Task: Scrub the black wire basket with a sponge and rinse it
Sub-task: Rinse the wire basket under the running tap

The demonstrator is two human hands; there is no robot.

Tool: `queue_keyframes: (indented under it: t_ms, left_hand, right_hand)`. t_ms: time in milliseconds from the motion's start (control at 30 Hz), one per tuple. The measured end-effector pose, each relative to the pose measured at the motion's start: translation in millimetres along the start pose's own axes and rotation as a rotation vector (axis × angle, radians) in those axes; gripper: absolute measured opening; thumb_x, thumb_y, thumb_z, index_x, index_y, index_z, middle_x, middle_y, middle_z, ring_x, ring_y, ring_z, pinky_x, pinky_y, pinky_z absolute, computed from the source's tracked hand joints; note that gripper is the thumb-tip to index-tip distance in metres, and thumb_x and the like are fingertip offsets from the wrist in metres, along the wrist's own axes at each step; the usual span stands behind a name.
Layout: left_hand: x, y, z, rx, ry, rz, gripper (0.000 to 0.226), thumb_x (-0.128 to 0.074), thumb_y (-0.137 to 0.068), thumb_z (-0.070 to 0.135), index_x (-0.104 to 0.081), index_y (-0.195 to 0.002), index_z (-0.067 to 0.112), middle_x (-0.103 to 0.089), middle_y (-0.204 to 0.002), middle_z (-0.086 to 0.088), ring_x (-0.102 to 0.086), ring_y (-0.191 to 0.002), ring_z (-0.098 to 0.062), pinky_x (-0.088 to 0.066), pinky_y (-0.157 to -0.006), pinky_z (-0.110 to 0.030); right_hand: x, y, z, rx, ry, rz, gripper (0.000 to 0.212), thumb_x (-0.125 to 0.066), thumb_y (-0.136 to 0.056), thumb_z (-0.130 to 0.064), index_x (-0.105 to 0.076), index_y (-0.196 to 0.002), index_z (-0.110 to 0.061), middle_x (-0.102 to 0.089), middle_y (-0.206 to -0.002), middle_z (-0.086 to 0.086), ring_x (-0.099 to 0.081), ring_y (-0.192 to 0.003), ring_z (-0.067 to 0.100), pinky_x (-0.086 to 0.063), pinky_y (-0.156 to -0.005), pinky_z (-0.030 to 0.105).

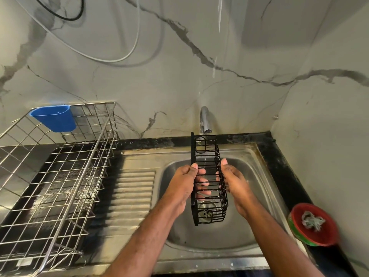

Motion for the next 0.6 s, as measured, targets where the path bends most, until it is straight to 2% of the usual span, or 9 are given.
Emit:
queue_keyframes:
  t_ms: [200, 367, 467, 600]
  left_hand:
    - [-5, -5, -3, -0.014, -0.040, -0.013, 0.036, -0.045, -0.107, 0.036, -0.068, -0.109, 0.008, -0.069, -0.074, -0.007, -0.070, -0.053, -0.021, -0.058, -0.052, -0.029]
    - [-8, -8, -4, -0.024, -0.103, -0.017, 0.036, -0.042, -0.107, 0.034, -0.066, -0.111, 0.008, -0.067, -0.073, -0.008, -0.067, -0.049, -0.019, -0.056, -0.047, -0.027]
    - [-7, -8, -4, -0.053, -0.170, -0.025, 0.034, -0.041, -0.108, 0.032, -0.065, -0.113, 0.010, -0.067, -0.075, -0.007, -0.068, -0.050, -0.017, -0.055, -0.046, -0.025]
    - [-7, -8, -2, -0.076, -0.206, -0.023, 0.030, -0.041, -0.108, 0.031, -0.064, -0.114, 0.012, -0.067, -0.075, -0.007, -0.067, -0.051, -0.016, -0.054, -0.045, -0.024]
  right_hand:
    - [10, 3, 6, -0.025, -0.005, 0.040, 0.049, -0.048, -0.094, -0.062, -0.067, -0.113, -0.021, -0.074, -0.107, 0.004, -0.069, -0.103, 0.021, -0.048, -0.078, 0.028]
    - [14, 7, 7, -0.027, -0.001, 0.063, 0.048, -0.049, -0.092, -0.063, -0.060, -0.118, -0.023, -0.072, -0.108, -0.001, -0.066, -0.099, 0.013, -0.047, -0.078, 0.029]
    - [17, 8, 12, -0.030, 0.038, 0.064, 0.061, -0.051, -0.081, -0.074, -0.055, -0.120, -0.027, -0.066, -0.118, 0.000, -0.062, -0.111, 0.016, -0.051, -0.087, 0.035]
    - [18, 9, 12, -0.018, 0.066, 0.063, 0.070, -0.051, -0.079, -0.075, -0.051, -0.127, -0.024, -0.062, -0.122, -0.002, -0.059, -0.114, 0.015, -0.051, -0.085, 0.034]
Point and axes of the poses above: each hand's wrist, its own y-axis away from the middle knuckle, its own x-axis out of the back of the hand, z = x × y, the point moved 3 cm from there along -y, towards the middle knuckle
